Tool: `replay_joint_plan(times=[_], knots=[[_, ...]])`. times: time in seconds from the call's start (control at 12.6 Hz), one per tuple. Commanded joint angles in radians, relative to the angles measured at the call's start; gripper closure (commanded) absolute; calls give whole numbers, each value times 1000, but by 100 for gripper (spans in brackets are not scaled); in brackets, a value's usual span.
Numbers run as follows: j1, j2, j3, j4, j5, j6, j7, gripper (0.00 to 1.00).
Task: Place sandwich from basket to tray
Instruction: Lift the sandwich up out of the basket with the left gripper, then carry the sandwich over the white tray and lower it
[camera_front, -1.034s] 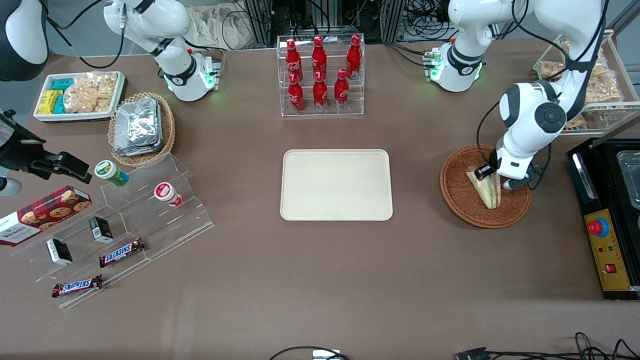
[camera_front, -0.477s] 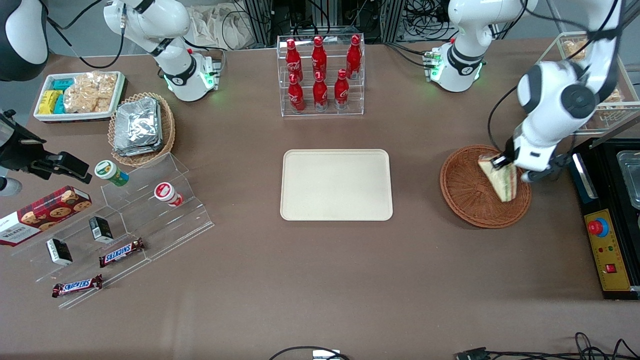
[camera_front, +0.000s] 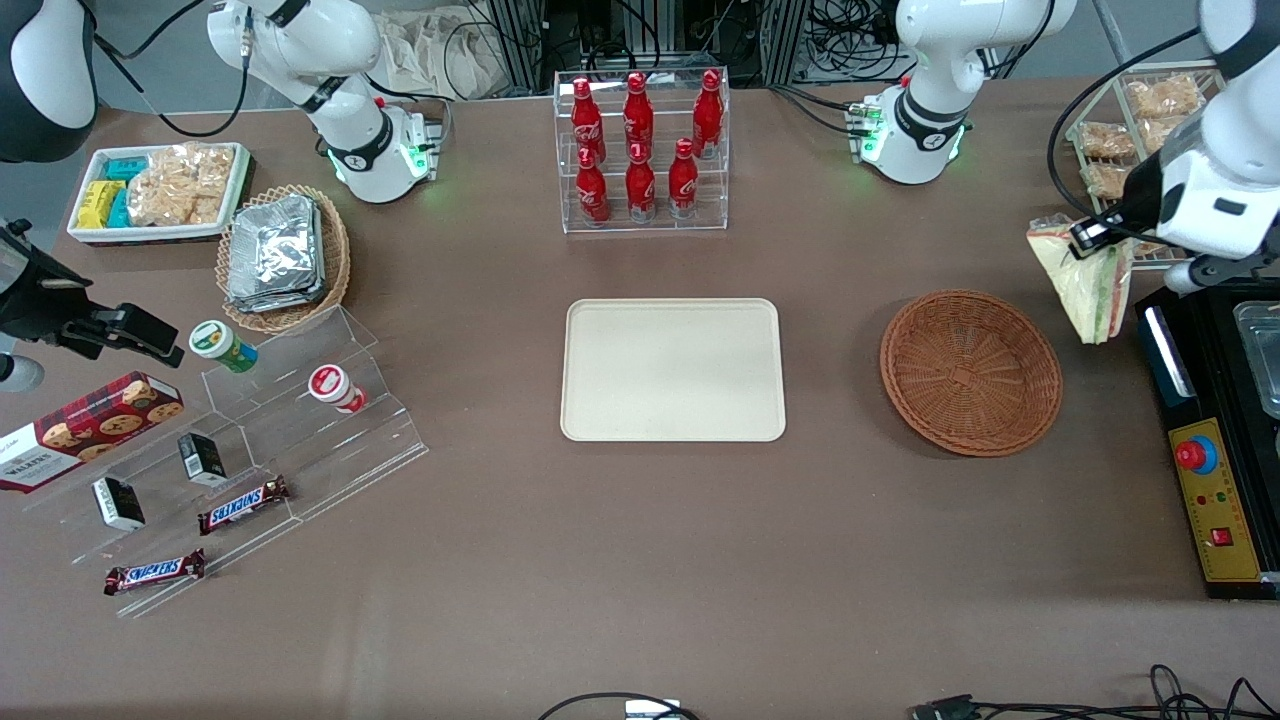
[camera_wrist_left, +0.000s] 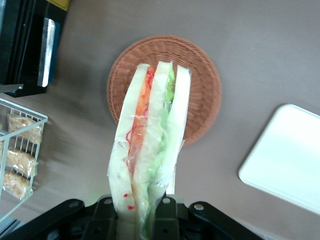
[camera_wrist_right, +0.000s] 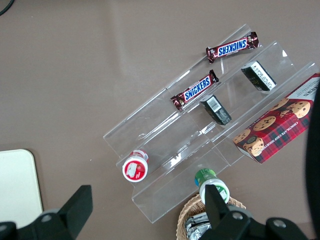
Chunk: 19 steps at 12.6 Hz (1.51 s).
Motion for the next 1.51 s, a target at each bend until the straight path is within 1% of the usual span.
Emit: replay_joint_plan(times=[0.0,0.08,0.16,0.32,0.4,0.48,0.56,0.64,0.72,0.8,0.95,1.03,1.19,1.27,1.43], knots=[[-12,187,-119,285,-10,-133,-89,100],[-12,219,-188,317,-13,-142,-173,100],[-18,258,-281,353,5,-142,-213,100],[-49,370,-439,428,92,-142,-267,100],[-69,425,-507,451,115,-140,-320,100],[-87,484,-556,485,120,-140,-383,100],[-105,522,-587,488,122,-136,-437,100],[-124,546,-598,471,122,-125,-471,100],[-154,560,-599,435,158,-101,-488,100],[-164,559,-606,358,206,-41,-493,100],[-164,563,-613,203,223,127,-503,100],[-161,569,-613,131,243,221,-503,100],[-156,609,-613,11,336,377,-506,100],[-156,635,-612,-26,373,430,-529,100],[-143,698,-612,-70,471,500,-597,100]])
